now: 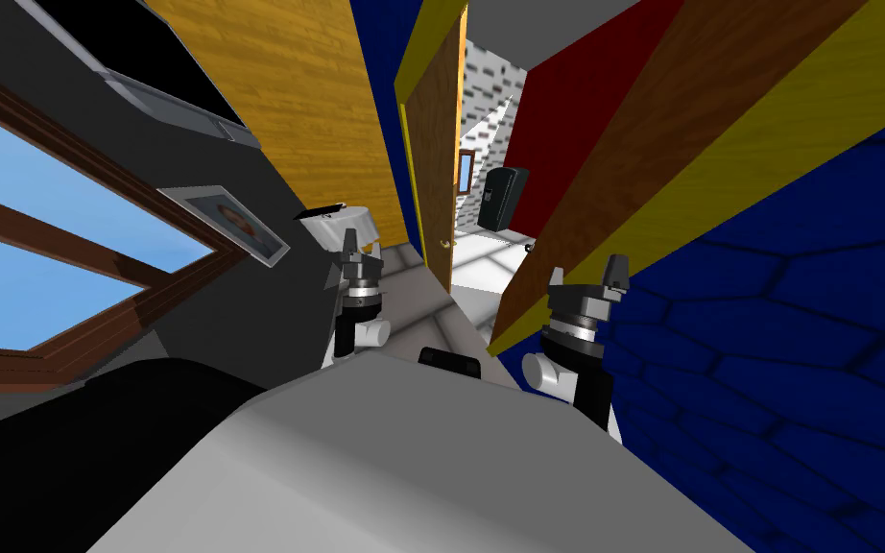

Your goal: Push the door open

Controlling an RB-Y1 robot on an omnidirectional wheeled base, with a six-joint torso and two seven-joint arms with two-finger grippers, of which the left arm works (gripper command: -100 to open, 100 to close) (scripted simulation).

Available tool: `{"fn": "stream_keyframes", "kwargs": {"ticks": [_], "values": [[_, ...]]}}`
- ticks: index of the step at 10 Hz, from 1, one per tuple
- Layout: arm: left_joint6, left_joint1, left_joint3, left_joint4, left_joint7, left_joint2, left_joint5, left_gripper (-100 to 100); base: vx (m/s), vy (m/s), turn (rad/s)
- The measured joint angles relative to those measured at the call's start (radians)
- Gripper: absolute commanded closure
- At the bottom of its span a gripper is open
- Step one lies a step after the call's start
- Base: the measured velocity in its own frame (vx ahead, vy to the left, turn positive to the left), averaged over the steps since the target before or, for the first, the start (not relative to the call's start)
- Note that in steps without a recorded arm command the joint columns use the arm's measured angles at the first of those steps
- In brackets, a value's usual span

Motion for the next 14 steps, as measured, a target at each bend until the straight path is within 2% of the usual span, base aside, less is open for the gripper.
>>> {"fn": "stream_keyframes", "kwargs": {"ticks": [4, 10, 14], "values": [[-0.02, -0.027, -0.018, 0.075, 0.012, 0.027, -0.008, -100, 0.105, 0.076, -0.02], [-0.047, -0.071, -0.057, 0.192, 0.026, 0.052, -0.025, -100, 0.1, 0.057, -0.021], [-0.077, -0.1, -0.08, 0.281, 0.038, 0.069, -0.035, -100, 0.093, 0.051, -0.02]]}}
